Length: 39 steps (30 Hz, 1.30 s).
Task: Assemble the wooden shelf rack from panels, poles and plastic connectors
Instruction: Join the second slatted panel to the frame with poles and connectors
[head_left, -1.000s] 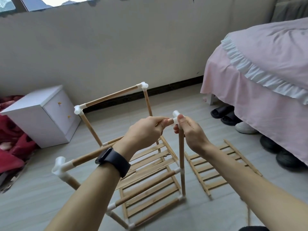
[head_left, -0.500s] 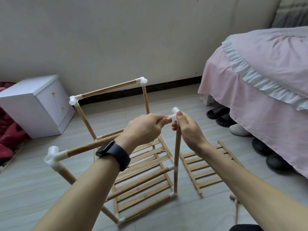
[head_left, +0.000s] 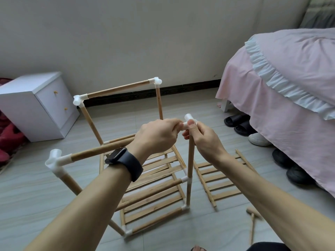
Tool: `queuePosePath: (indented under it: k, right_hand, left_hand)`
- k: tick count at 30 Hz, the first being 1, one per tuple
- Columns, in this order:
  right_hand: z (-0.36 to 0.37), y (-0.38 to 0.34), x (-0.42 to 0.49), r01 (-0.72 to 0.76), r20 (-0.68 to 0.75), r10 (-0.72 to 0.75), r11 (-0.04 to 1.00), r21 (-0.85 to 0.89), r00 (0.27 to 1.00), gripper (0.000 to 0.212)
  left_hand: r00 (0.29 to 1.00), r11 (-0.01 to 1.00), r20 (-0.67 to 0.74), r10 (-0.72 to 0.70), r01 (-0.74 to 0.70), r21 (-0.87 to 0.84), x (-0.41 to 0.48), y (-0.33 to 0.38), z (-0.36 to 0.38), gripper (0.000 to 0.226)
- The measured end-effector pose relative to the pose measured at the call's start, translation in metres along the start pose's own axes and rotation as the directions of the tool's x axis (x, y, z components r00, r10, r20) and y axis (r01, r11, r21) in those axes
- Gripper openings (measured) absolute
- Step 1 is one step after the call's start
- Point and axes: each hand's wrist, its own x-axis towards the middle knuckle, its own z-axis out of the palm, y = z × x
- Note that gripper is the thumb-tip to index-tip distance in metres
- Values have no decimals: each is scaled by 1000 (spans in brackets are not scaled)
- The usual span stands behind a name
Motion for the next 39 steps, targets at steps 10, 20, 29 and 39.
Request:
queuePosePath:
  k: [10, 20, 29, 39]
  right_hand:
    - [8, -4, -4, 11, -22, -11, 1000, 19, 1000, 44]
    - [11, -8, -3, -24, 18, 23, 999, 37, 1000, 47]
    - [7, 25, 7, -124, 133, 112, 989, 85, 985, 73]
    - [-19, 241, -73, -685, -9, 690, 720, 113, 724, 37]
  left_hand:
    - [996, 997, -93, -5, 12, 83, -9, -2, -3, 41]
    - [930, 937, -312, 194, -81, 339, -16, -14, 9, 39]
    - [872, 920, -409, 268, -105, 379, -22, -12, 10, 40]
    - [804, 810, -131, 580, -553, 195, -49, 52, 178, 45]
